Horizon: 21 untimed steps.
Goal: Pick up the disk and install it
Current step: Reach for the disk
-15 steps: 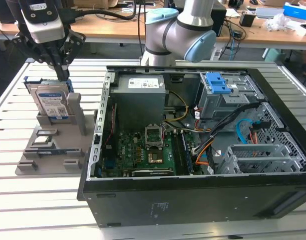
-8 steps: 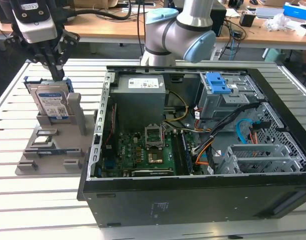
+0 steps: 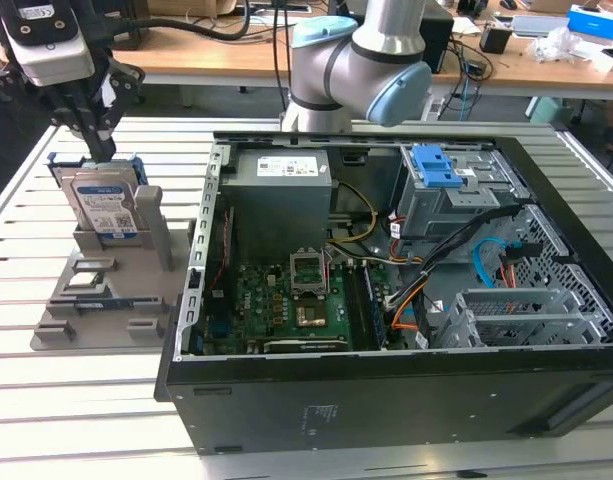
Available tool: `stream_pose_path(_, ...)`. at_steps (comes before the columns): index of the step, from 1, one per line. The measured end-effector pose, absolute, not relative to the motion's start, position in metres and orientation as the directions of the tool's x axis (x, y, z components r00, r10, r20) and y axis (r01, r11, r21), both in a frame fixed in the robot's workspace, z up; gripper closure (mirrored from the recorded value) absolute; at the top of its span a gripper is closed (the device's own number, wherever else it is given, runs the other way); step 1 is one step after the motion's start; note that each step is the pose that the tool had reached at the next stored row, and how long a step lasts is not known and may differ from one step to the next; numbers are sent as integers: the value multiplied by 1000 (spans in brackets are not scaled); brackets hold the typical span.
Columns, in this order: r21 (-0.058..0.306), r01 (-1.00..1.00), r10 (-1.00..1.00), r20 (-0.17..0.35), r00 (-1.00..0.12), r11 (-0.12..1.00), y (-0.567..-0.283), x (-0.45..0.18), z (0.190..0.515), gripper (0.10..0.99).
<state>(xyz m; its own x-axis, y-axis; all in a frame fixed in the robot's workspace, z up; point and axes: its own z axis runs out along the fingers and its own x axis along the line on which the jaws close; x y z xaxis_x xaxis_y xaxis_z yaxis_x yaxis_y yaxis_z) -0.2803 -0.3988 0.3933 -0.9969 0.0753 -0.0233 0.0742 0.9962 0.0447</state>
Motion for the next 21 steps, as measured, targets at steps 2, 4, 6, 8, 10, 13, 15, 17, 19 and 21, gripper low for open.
stream_pose_path(2, 45, 74, 75, -23, -997, 996, -399, -283, 393, 980)
stream_pose_path(4, 45, 74, 75, -23, -997, 996, -399, -287, 393, 980)
stream_pose_path(6, 45, 74, 75, -23, -997, 996, -399, -290, 393, 980)
stream_pose_path(8, 45, 74, 75, -23, -997, 996, -399, -294, 393, 980)
stream_pose_path(10, 45, 74, 75, -23, -997, 996, -399, -299, 393, 980)
stream_pose_path(13, 45, 74, 75, -23, -997, 996, -399, -306, 393, 980)
stream_pose_path(15, 45, 74, 75, -23, -997, 996, -399, -311, 393, 980)
stream_pose_path(17, 45, 74, 75, -23, -997, 996, -399, -315, 393, 980)
stream_pose_path(19, 45, 74, 75, -23, -997, 996, -399, -318, 393, 980)
stream_pose_path(21, 45, 74, 75, -23, -997, 996, -399, -322, 393, 980)
